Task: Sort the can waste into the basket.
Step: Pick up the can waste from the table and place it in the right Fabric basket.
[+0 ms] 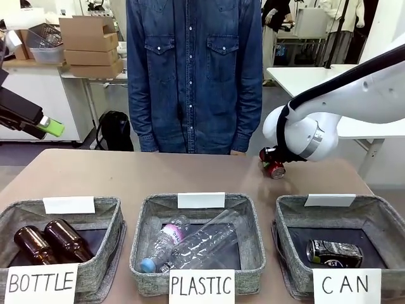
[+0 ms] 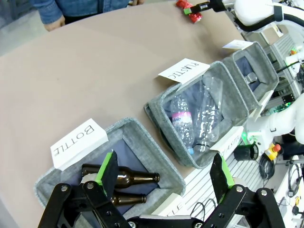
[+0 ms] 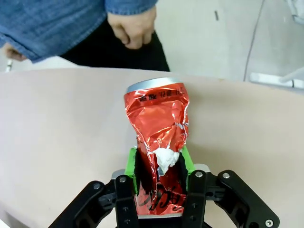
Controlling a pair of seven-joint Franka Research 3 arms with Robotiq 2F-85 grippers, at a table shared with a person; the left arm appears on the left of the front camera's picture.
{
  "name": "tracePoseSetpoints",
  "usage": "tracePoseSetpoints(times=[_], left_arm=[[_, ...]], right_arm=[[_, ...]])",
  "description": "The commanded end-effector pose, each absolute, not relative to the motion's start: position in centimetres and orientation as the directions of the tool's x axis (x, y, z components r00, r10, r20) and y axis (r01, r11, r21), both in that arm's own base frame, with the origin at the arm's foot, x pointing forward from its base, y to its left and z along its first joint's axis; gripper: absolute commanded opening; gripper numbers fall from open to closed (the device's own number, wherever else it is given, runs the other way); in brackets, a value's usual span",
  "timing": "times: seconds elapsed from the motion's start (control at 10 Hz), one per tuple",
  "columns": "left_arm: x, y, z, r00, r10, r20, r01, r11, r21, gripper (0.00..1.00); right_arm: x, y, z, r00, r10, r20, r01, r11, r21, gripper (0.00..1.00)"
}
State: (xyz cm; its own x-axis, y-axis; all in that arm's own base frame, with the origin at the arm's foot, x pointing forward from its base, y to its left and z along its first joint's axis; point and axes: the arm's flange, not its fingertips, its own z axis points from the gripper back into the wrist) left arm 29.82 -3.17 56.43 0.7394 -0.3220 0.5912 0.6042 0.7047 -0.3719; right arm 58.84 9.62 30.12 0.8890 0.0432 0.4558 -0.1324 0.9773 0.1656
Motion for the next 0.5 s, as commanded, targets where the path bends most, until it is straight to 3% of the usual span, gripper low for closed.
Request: tracePoseSetpoints(times=[0.0,0.2,0.4], left_arm=[[29.5,-3.4,55.9,0.730,-0.321,0.604,0.615,0.693,-0.375,1.00],[29.5,-3.4,55.9,0.730,-0.321,0.604,0.615,0.693,-0.375,1.00],[29.5,-3.4,55.9,0.730,-0.321,0.604,0.615,0.693,-0.375,1.00]], right_arm=[[55.6,8.2,33.9,0.890,0.079,0.450,-0.199,0.953,0.227,0.00],[47.1,4.1,43.1,0.879,0.261,0.399,-0.385,0.883,0.271,0.00],[38.3,1.5,47.4,0.796,0.485,0.362,-0.594,0.740,0.316,0.00]])
